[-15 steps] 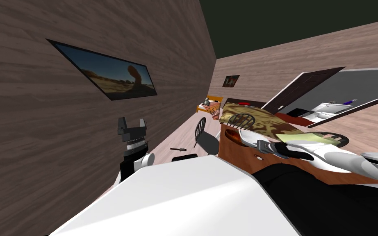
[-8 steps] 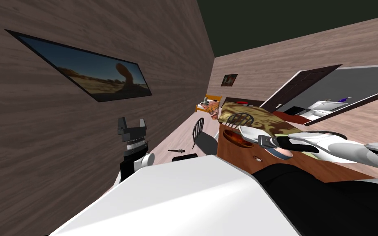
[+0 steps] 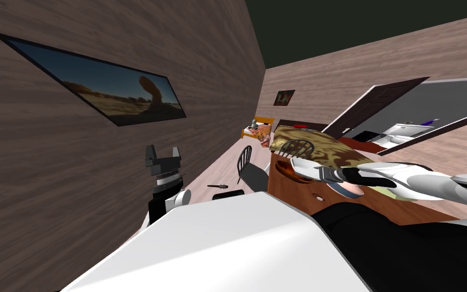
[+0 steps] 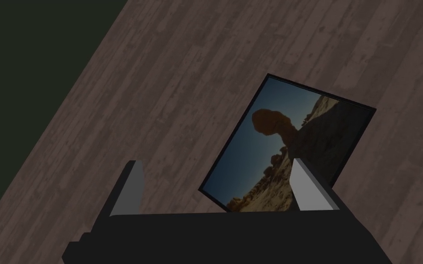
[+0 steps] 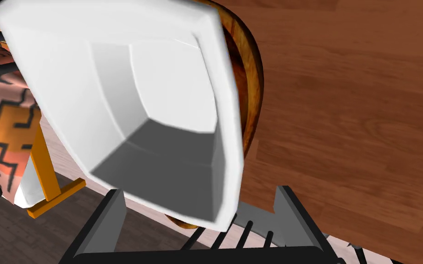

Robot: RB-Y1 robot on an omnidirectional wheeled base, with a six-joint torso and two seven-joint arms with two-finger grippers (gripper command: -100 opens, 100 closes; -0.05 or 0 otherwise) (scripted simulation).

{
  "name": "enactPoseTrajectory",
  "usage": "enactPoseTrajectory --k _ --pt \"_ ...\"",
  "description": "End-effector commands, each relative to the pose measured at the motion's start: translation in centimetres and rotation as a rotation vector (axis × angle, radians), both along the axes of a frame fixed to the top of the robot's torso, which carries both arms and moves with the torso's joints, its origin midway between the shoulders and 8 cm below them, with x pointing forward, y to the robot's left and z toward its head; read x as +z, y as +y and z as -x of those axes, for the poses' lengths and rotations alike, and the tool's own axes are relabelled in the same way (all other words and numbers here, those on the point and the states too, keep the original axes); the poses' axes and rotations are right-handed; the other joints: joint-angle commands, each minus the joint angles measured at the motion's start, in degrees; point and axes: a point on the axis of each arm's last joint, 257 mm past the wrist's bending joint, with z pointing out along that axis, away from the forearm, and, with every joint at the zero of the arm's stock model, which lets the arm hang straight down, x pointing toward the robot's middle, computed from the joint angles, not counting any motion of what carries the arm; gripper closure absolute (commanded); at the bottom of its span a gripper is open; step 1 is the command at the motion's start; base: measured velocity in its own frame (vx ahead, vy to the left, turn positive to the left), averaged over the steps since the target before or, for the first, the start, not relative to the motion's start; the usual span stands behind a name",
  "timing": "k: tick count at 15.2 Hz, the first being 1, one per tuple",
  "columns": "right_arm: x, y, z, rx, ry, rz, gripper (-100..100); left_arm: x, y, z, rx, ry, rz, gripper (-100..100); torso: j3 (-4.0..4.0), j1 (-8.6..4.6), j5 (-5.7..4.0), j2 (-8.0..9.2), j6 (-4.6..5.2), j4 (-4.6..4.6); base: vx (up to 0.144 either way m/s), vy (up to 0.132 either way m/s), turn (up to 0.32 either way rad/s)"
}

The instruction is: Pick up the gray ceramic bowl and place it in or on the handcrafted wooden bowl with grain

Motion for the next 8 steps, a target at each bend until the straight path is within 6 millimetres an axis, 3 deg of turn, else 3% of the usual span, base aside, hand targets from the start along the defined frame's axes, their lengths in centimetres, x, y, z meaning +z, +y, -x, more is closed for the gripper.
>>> enactPoseTrajectory --k 1,3,8 --pt "0.67 0.46 -0.3 -0.006 0.006 -0.023 -100 0.0 0.0 0.0 0.0 0.0 0.0 0 0.0 0.0 0.0 0.0 0.0 0.0 -0.039 -0.093 0.016" --pt "0.57 0.4 -0.34 -0.003 0.006 -0.017 -100 0.0 0.0 0.0 0.0 0.0 0.0 0 0.03 -0.14 -0.04 0.05 0.0 0.02 -0.02 -0.079 0.013" --pt "0.63 0.49 -0.38 -0.005 0.006 -0.023 -100 0.0 0.0 0.0 0.0 0.0 0.0 0 -0.02 0.18 0.01 -0.03 0.01 -0.01 -0.001 -0.008 0.001"
